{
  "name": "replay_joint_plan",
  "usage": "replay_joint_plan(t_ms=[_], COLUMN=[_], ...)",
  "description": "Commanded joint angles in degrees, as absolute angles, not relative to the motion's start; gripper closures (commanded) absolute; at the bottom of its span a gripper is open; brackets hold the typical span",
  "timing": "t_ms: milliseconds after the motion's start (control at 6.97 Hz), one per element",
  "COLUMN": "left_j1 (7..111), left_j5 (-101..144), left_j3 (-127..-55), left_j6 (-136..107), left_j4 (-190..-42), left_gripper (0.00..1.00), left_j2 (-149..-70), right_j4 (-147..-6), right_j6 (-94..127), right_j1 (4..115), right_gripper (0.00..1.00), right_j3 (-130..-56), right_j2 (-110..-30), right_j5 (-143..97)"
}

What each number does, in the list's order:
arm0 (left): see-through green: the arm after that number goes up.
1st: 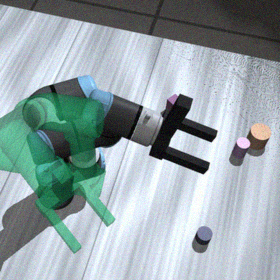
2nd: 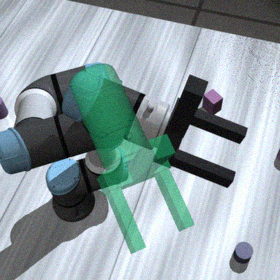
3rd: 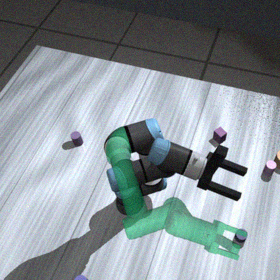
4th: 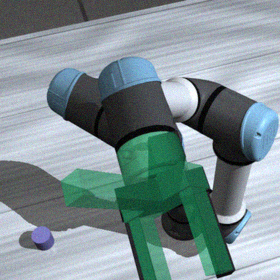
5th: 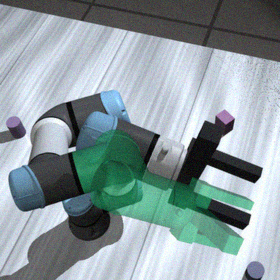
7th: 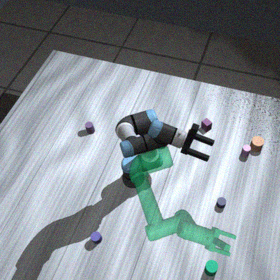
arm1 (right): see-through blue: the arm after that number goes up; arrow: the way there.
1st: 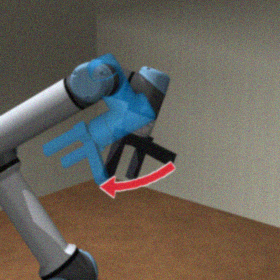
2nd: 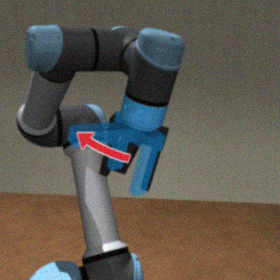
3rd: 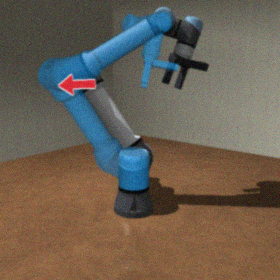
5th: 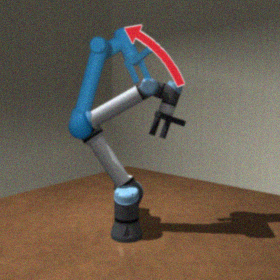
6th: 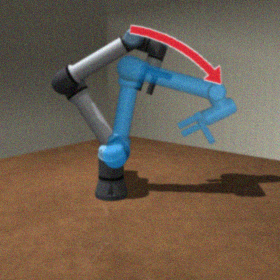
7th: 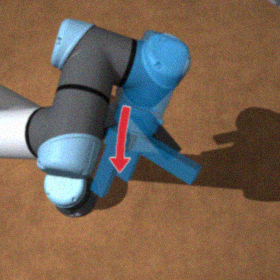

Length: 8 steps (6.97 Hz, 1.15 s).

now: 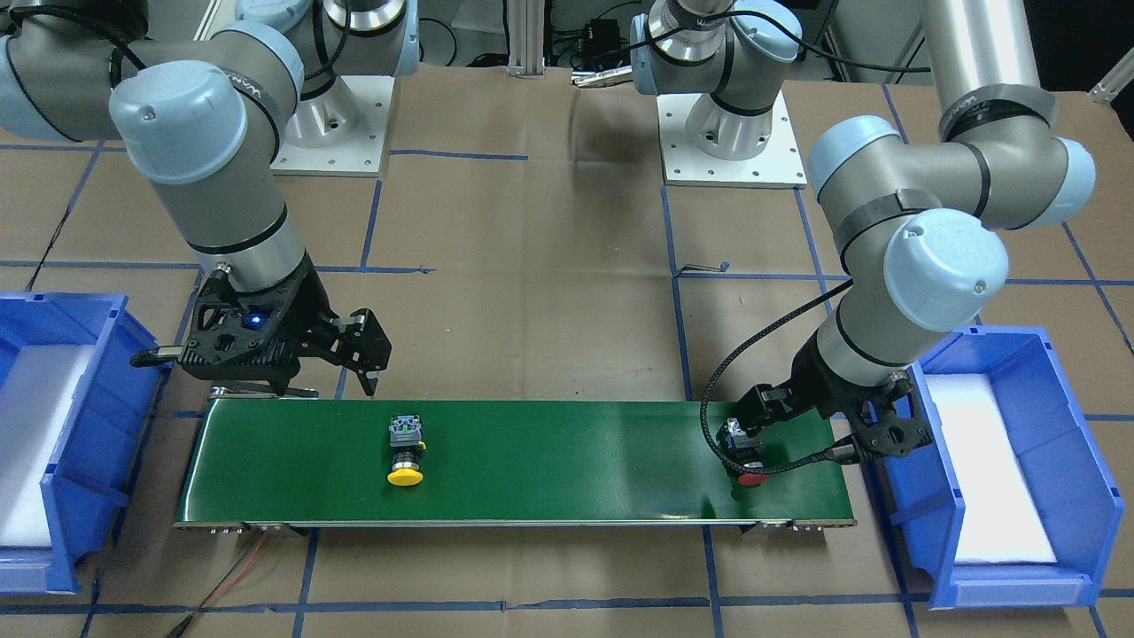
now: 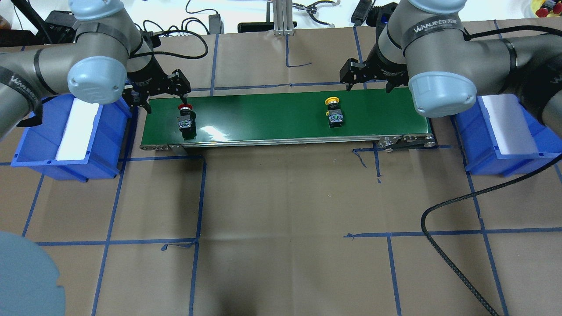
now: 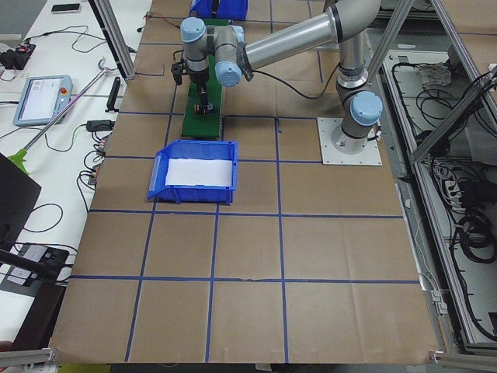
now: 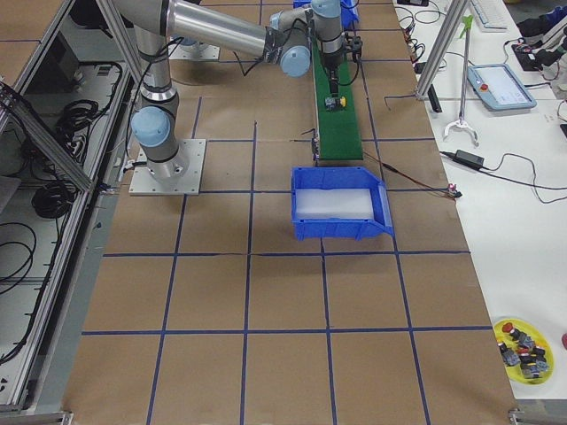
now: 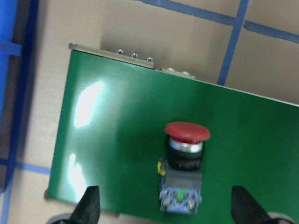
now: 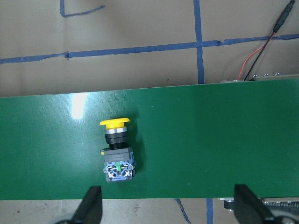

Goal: Transport two buttons from left to right
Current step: 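Lower the right gripper onto the yellow button and grasp it while the left gripper withdraws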

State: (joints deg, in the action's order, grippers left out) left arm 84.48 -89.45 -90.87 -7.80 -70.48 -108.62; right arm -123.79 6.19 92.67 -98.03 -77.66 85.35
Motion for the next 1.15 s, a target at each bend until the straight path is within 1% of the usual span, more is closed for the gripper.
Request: replay_joint_plan(t_ms=[0,143,430,574,1004], left_j1=[85.33,87.17,88.24,88.07,87.28], left_j5=[-89.3,-89.47,-89.73,-90.26,-90.44], left_j3=[-88.34,-88.24,-88.24,-89.72,-90.0], left_j6=[-7.3,-7.21,-5.37,-1.27,0.62], left_j4=[-81.68,-84.44,-89.44,-90.52,-89.74], left_gripper=[0.0,0.0,0.0,0.0,0.0], left_j2=[-102.42,-99.35,-94.33,-91.7,-90.44], right_j4=[-129.85,-134.43,-134.56,-134.04,-132.12], right_j6=[6.07,6.24,6.15,6.07,5.98], right_j1=[92.72,92.99,92.99,92.99,92.99], right_gripper=[0.0,0.0,0.0,0.0,0.0], right_j3=[-97.91,-98.35,-98.44,-98.61,-99.05], right_j2=[-76.38,-75.94,-73.84,-72.35,-68.83], right_j5=[85.52,86.3,86.49,86.66,86.48])
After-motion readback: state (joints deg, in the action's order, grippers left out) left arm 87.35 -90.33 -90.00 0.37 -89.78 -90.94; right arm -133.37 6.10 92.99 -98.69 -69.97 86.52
